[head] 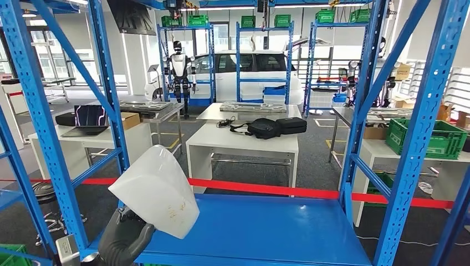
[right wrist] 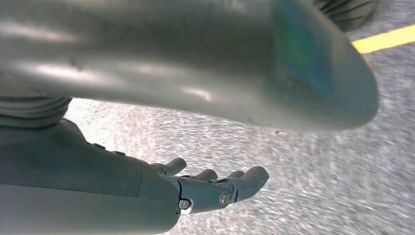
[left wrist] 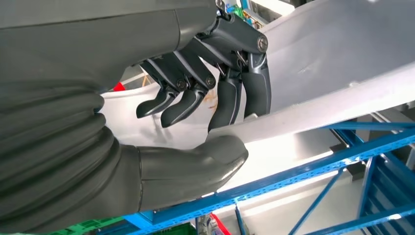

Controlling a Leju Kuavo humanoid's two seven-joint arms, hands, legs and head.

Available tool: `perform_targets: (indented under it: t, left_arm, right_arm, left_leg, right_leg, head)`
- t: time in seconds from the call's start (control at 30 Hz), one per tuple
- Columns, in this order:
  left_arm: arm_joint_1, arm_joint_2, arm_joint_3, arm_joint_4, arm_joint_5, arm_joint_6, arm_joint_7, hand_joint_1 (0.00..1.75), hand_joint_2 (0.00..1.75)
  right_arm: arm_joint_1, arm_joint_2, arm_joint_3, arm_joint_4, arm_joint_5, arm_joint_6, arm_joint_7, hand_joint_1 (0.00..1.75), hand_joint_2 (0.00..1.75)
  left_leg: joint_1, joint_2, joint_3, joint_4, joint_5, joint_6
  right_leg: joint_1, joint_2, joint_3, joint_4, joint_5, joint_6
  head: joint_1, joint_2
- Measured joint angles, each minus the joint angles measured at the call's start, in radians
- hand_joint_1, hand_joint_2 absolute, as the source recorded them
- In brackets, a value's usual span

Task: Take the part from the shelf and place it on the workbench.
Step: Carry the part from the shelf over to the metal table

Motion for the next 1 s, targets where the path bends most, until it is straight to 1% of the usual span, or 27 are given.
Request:
perform_targets:
  t: [0.07, 0.1, 0.13, 0.17, 0.2, 0.23, 0.27, 0.3, 0.33, 0.37, 0.4, 0.43, 0.47, 0.5, 0.57, 0.6, 0.63, 0.67, 0.7, 0.73, 0.77, 0.8, 0.83, 0.87, 0.93, 0.97, 1.0]
  left_arm:
    - [0.001, 0.001, 0.000, 0.001, 0.002, -0.002, -0.004, 1.75, 1.75]
    - [0.003, 0.001, 0.000, 0.001, 0.003, -0.003, -0.006, 1.75, 1.75]
    - [0.004, 0.001, 0.000, 0.001, 0.004, -0.003, -0.006, 1.75, 1.75]
    - [0.005, 0.002, 0.000, 0.001, 0.006, -0.003, -0.006, 1.75, 1.75]
    - [0.005, 0.003, 0.000, 0.001, 0.007, -0.002, -0.006, 1.75, 1.75]
    - [0.005, 0.004, 0.000, 0.001, 0.008, -0.002, -0.006, 1.75, 1.75]
    - [0.005, 0.006, 0.001, -0.001, 0.010, 0.000, -0.005, 1.75, 1.75]
    - [0.004, 0.008, 0.002, -0.002, 0.012, 0.001, -0.004, 1.75, 1.75]
    - [0.003, 0.010, 0.002, -0.003, 0.015, 0.003, -0.002, 1.75, 1.75]
    - [0.001, 0.011, 0.003, -0.004, 0.017, 0.007, 0.002, 1.75, 1.75]
    - [0.000, 0.011, 0.003, -0.002, 0.018, 0.011, 0.006, 1.75, 1.75]
    - [0.000, 0.013, 0.004, -0.002, 0.018, 0.016, 0.010, 1.75, 1.75]
    - [0.003, 0.015, 0.005, -0.002, 0.017, 0.021, 0.014, 1.75, 1.75]
    - [0.008, 0.018, 0.007, -0.004, 0.014, 0.025, 0.015, 1.75, 1.75]
    - [0.029, 0.021, 0.012, -0.011, -0.003, 0.034, 0.013, 1.75, 1.75]
    - [0.044, 0.021, 0.014, -0.014, -0.015, 0.037, 0.009, 1.75, 1.75]
    - [0.059, 0.021, 0.015, -0.015, -0.027, 0.039, 0.004, 1.75, 1.75]
    - [0.072, 0.021, 0.016, -0.015, -0.037, 0.040, 0.000, 1.75, 1.75]
    - [0.080, 0.021, 0.017, -0.016, -0.043, 0.041, -0.004, 1.75, 1.75]
    - [0.085, 0.021, 0.018, -0.016, -0.046, 0.041, -0.006, 1.75, 1.75]
    - [0.086, 0.021, 0.019, -0.019, -0.048, 0.041, -0.007, 1.75, 1.75]
    - [0.087, 0.021, 0.020, -0.022, -0.049, 0.041, -0.009, 1.75, 1.75]
    - [0.087, 0.020, 0.021, -0.025, -0.050, 0.041, -0.010, 1.75, 1.75]
    - [0.088, 0.020, 0.022, -0.027, -0.051, 0.041, -0.011, 1.75, 1.75]
    - [0.089, 0.019, 0.023, -0.028, -0.054, 0.042, -0.012, 1.75, 1.75]
    - [0.089, 0.018, 0.023, -0.028, -0.055, 0.042, -0.012, 1.75, 1.75]
    - [0.089, 0.016, 0.023, -0.027, -0.055, 0.042, -0.011, 1.75, 1.75]
  right_arm:
    - [0.002, 0.001, -0.003, 0.000, -0.002, 0.003, -0.012, 0.00, 0.00]
    - [0.002, 0.001, -0.004, 0.000, -0.001, 0.005, -0.020, 0.00, 0.00]
    - [0.002, 0.001, -0.004, 0.000, 0.001, 0.006, -0.027, 0.00, 0.00]
    - [0.002, 0.001, -0.005, 0.000, 0.003, 0.006, -0.035, 0.00, 0.00]
    - [0.001, 0.001, -0.005, 0.000, 0.005, 0.006, -0.042, 0.00, 0.00]
    - [0.001, 0.001, -0.005, 0.000, 0.006, 0.006, -0.046, 0.00, 0.00]
    - [-0.001, 0.001, -0.005, 0.000, 0.007, 0.006, -0.050, 0.00, 0.00]
    - [-0.002, 0.001, -0.005, 0.000, 0.008, 0.007, -0.052, 0.00, 0.00]
    - [-0.003, 0.001, -0.005, 0.000, 0.011, 0.008, -0.054, 0.00, 0.00]
    - [-0.003, 0.001, -0.005, 0.000, 0.014, 0.010, -0.055, 0.00, 0.00]
    - [-0.004, 0.001, -0.005, 0.000, 0.017, 0.011, -0.057, 0.00, 0.00]
    - [-0.005, 0.000, -0.005, 0.000, 0.018, 0.013, -0.060, 0.00, 0.00]
    - [-0.007, 0.000, -0.005, 0.000, 0.018, 0.015, -0.062, 0.00, 0.00]
    - [-0.009, 0.000, -0.005, 0.000, 0.018, 0.016, -0.064, 0.00, 0.00]
    - [-0.010, -0.001, -0.006, 0.000, 0.018, 0.015, -0.055, 0.00, 0.00]
    - [-0.010, -0.002, -0.006, 0.000, 0.019, 0.014, -0.046, 0.00, 0.00]
    - [-0.010, -0.002, -0.007, 0.000, 0.019, 0.012, -0.035, 0.00, 0.00]
    - [-0.010, -0.002, -0.008, 0.000, 0.019, 0.012, -0.027, 0.00, 0.00]
    - [-0.010, -0.002, -0.009, 0.000, 0.019, 0.012, -0.023, 0.00, 0.00]
    - [-0.010, -0.002, -0.010, 0.000, 0.019, 0.012, -0.021, 0.00, 0.00]
    - [-0.011, -0.002, -0.012, 0.000, 0.019, 0.012, -0.021, 0.00, 0.00]
    - [-0.011, -0.002, -0.012, 0.000, 0.019, 0.012, -0.021, 0.00, 0.00]
    - [-0.012, -0.002, -0.013, 0.000, 0.019, 0.012, -0.021, 0.00, 0.00]
    - [-0.012, -0.002, -0.014, 0.000, 0.019, 0.012, -0.021, 0.00, 0.00]
    - [-0.009, -0.001, -0.014, 0.000, 0.019, 0.012, -0.020, 0.00, 0.00]
    - [-0.007, -0.001, -0.014, 0.000, 0.019, 0.012, -0.019, 0.00, 0.00]
    - [-0.005, 0.000, -0.014, 0.000, 0.019, 0.013, -0.018, 0.00, 0.00]
  left_leg:
    - [-0.001, 0.002, -0.031, 0.002, 0.026, 0.007]
    - [-0.001, 0.002, -0.050, 0.005, 0.039, 0.007]
    - [0.000, 0.003, -0.069, 0.009, 0.051, 0.005]
    - [0.001, 0.003, -0.088, 0.014, 0.062, 0.002]
    - [0.002, 0.003, -0.107, 0.020, 0.071, -0.001]
    - [0.004, 0.004, -0.124, 0.028, 0.080, -0.006]
    - [0.004, 0.003, -0.140, 0.038, 0.087, -0.011]
    - [0.004, 0.003, -0.150, 0.045, 0.093, -0.017]
    - [0.003, 0.003, -0.156, 0.050, 0.100, -0.024]
    - [0.002, 0.003, -0.159, 0.050, 0.108, -0.031]
    - [0.003, 0.003, -0.160, 0.047, 0.116, -0.038]
    - [0.005, 0.002, -0.164, 0.049, 0.114, -0.044]
    - [0.007, 0.000, -0.172, 0.062, 0.095, -0.050]
    - [0.009, -0.001, -0.183, 0.092, 0.059, -0.055]
    - [0.010, -0.002, -0.211, 0.204, -0.041, -0.063]
    - [0.011, -0.002, -0.220, 0.265, -0.072, -0.066]
    - [0.011, -0.002, -0.220, 0.309, -0.079, -0.068]
    - [0.011, -0.002, -0.206, 0.324, -0.065, -0.067]
    - [0.012, -0.002, -0.175, 0.303, -0.039, -0.066]
    - [0.012, -0.003, -0.127, 0.249, -0.019, -0.062]
    - [0.010, -0.004, -0.067, 0.172, -0.018, -0.058]
    - [0.007, -0.005, -0.016, 0.102, -0.027, -0.052]
    - [0.004, -0.007, 0.017, 0.048, -0.041, -0.046]
    - [-0.002, -0.008, 0.029, 0.019, -0.050, -0.038]
    - [-0.005, -0.006, 0.015, 0.008, -0.032, -0.018]
    - [-0.005, -0.004, 0.007, 0.006, -0.020, -0.007]
    - [-0.003, -0.002, -0.004, 0.004, -0.005, 0.002]
  right_leg:
    - [0.000, -0.001, -0.031, 0.121, -0.101, 0.005]
    - [-0.001, -0.001, -0.040, 0.181, -0.126, 0.008]
    - [-0.001, -0.001, -0.038, 0.220, -0.125, 0.010]
    - [-0.001, -0.001, -0.021, 0.227, -0.104, 0.012]
    - [-0.002, -0.002, 0.013, 0.199, -0.076, 0.013]
    - [-0.003, -0.002, 0.062, 0.142, -0.060, 0.014]
    - [-0.002, -0.002, 0.115, 0.068, -0.065, 0.012]
    - [0.000, -0.001, 0.155, 0.009, -0.079, 0.008]
    - [0.002, 0.000, 0.180, -0.030, -0.095, 0.003]
    - [0.005, 0.001, 0.187, -0.048, -0.104, -0.005]
    - [0.005, 0.001, 0.180, -0.047, -0.096, -0.014]
    - [0.004, -0.002, 0.173, -0.049, -0.087, -0.022]
    - [0.004, -0.004, 0.164, -0.052, -0.075, -0.031]
    - [0.002, -0.006, 0.152, -0.054, -0.063, -0.038]
    - [0.002, -0.007, 0.127, -0.055, -0.039, -0.044]
    - [0.003, -0.007, 0.112, -0.054, -0.026, -0.044]
    - [0.004, -0.008, 0.097, -0.054, -0.013, -0.043]
    - [0.004, -0.008, 0.081, -0.053, 0.000, -0.041]
    - [0.004, -0.009, 0.065, -0.053, 0.012, -0.039]
    - [0.005, -0.009, 0.052, -0.052, 0.024, -0.036]
    - [0.005, -0.008, 0.040, -0.052, 0.036, -0.032]
    - [0.006, -0.008, 0.033, -0.052, 0.046, -0.027]
    - [0.005, -0.007, 0.030, -0.054, 0.056, -0.021]
    - [0.003, -0.007, 0.028, -0.058, 0.067, -0.014]
    - [-0.002, -0.006, 0.024, -0.065, 0.079, 0.001]
    - [-0.004, -0.005, 0.017, -0.058, 0.063, 0.007]
    - [-0.004, -0.005, 0.005, -0.032, 0.026, 0.012]
  head:
    - [0.002, 0.000]
    - [0.003, 0.000]
    - [0.003, 0.000]
    - [0.004, 0.000]
    - [0.004, 0.000]
    - [0.004, 0.000]
    - [0.005, 0.000]
    - [0.005, 0.000]
    - [0.004, 0.000]
    - [0.004, 0.000]
    - [0.003, 0.000]
    - [0.003, 0.000]
    - [0.003, 0.000]
    - [0.002, 0.000]
    - [0.001, 0.000]
    - [0.000, 0.000]
    - [0.000, 0.000]
    - [0.000, 0.000]
    - [0.000, 0.000]
    - [0.000, 0.000]
    - [-0.001, 0.000]
    - [0.000, 0.000]
    - [0.000, 0.000]
    - [0.000, 0.000]
    - [0.000, 0.000]
    - [0.001, 0.000]
    - [0.001, 0.000]
